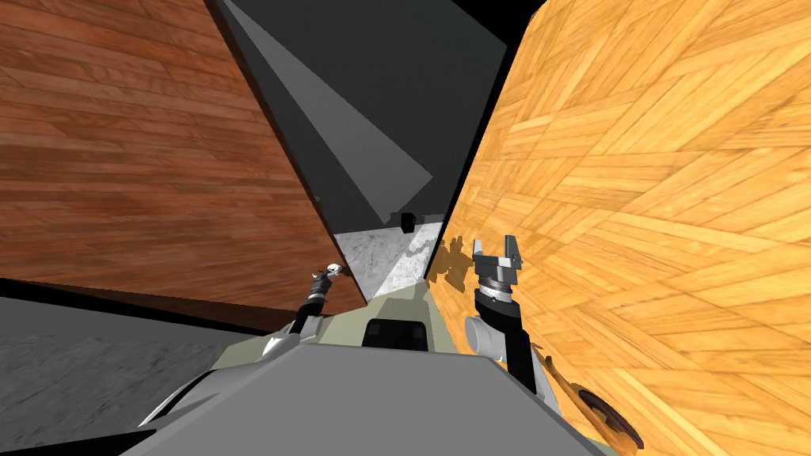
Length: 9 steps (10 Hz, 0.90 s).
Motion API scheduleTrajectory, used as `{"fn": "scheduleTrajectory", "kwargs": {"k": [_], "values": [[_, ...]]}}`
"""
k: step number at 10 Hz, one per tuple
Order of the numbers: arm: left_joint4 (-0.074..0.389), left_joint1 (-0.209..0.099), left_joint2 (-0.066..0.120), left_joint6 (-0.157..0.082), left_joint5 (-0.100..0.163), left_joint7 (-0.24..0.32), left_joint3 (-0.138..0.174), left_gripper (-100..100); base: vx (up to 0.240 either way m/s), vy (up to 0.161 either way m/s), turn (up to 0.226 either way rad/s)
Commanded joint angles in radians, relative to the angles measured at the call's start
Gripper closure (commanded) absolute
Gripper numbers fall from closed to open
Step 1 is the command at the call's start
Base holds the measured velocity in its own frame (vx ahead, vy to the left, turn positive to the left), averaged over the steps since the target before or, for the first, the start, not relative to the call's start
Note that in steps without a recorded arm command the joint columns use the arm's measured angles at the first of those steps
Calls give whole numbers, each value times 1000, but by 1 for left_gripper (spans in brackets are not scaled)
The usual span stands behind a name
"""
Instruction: Pull the door open
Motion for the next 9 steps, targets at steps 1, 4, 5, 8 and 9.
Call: {"fn": "scheduleTrajectory", "kwargs": {"k": [1,4,5,8,9], "values": [[13,2,3,-1,1,0,2,100,-207,19,-8],[13,2,2,-1,1,0,2,100,-193,7,0],[13,2,2,-1,1,0,2,100,-184,15,23],[13,2,2,-1,0,0,1,100,-215,2,3],[13,1,2,-1,0,0,1,100,-213,27,12]]}}
